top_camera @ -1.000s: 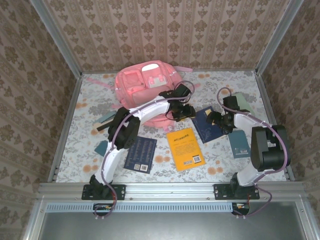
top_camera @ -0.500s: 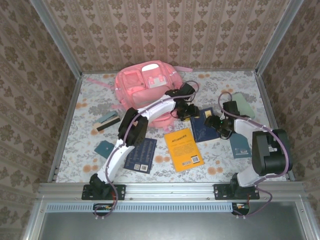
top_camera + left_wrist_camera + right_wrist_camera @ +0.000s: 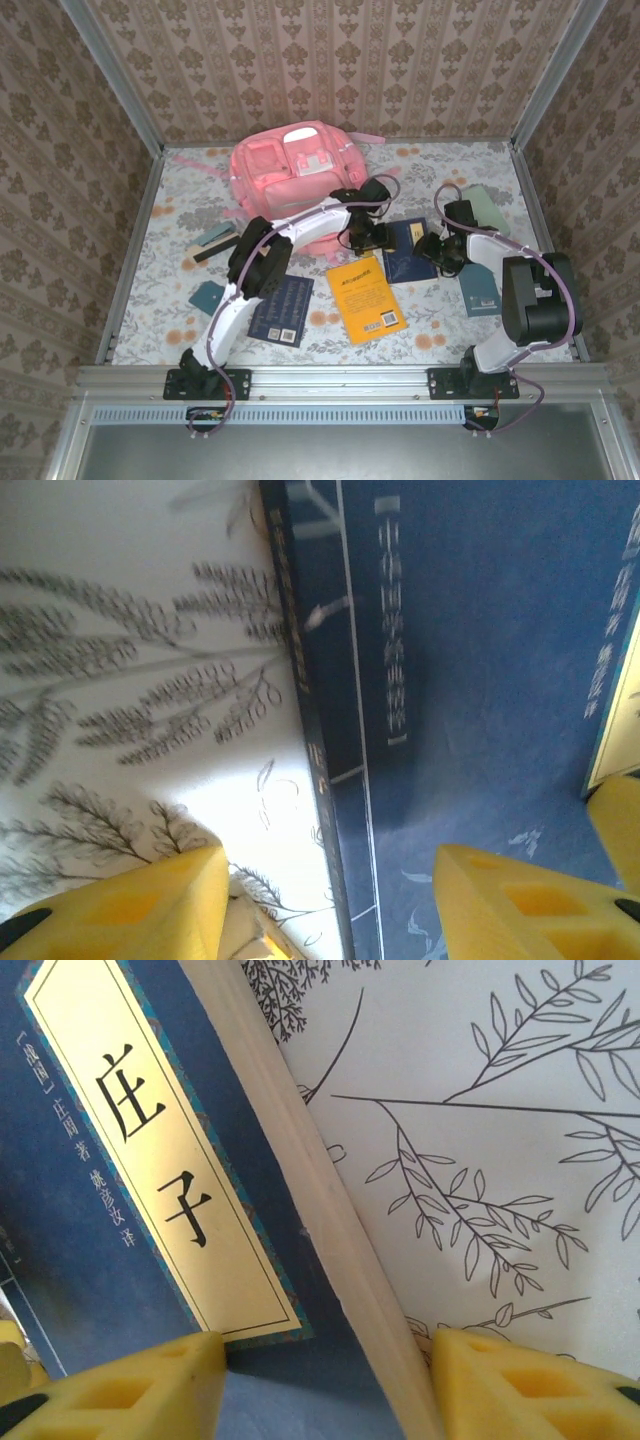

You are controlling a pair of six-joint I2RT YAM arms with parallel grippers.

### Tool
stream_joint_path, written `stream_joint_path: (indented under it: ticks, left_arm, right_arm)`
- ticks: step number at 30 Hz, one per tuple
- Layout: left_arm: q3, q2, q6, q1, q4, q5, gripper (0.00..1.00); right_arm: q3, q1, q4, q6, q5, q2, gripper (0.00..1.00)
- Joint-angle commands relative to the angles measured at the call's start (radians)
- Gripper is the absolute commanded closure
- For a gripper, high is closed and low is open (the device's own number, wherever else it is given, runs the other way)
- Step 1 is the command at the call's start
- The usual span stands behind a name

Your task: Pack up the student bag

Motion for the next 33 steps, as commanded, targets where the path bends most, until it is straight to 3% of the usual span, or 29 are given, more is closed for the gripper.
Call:
stream_joint_path:
  ticks: [1,6,12,21,24,28,33]
  left_arm:
    - [-0.021,0.009,-0.038,-0.008,0.004,0.043,0.45]
    - [-0.033,0.021,-0.048,0.000,0.083,0.075,0.45]
    - [-0.070,0.019,-0.066,0.020,0.229,0.152,0.46]
    - [-0.262,-0.091,-0.155,0.042,0.673,0.256,0.53]
    - [-0.277,-0.106,-0.148,0.043,0.700,0.258,0.66]
    - [-0.279,-0.118,-0.140,0.054,0.692,0.266,1.00]
    - [-0.284,-0.169,-0.134,0.080,0.695,0.294,1.00]
  right_arm:
    - [-0.008,0.010,0.010,0.004,-0.052,0.016,0.50]
    - [-0.024,0.021,0.057,0.054,-0.141,0.036,0.56]
    - [0.001,0.045,0.059,0.087,-0.168,0.056,0.56]
    - [0.005,0.052,0.067,0.108,-0.178,0.079,0.56]
    - [0.011,0.050,0.064,0.108,-0.178,0.078,0.54]
    - [0.028,0.040,0.057,0.101,-0.198,0.037,0.45]
    - [0.038,0.010,0.062,0.086,-0.223,-0.080,0.32]
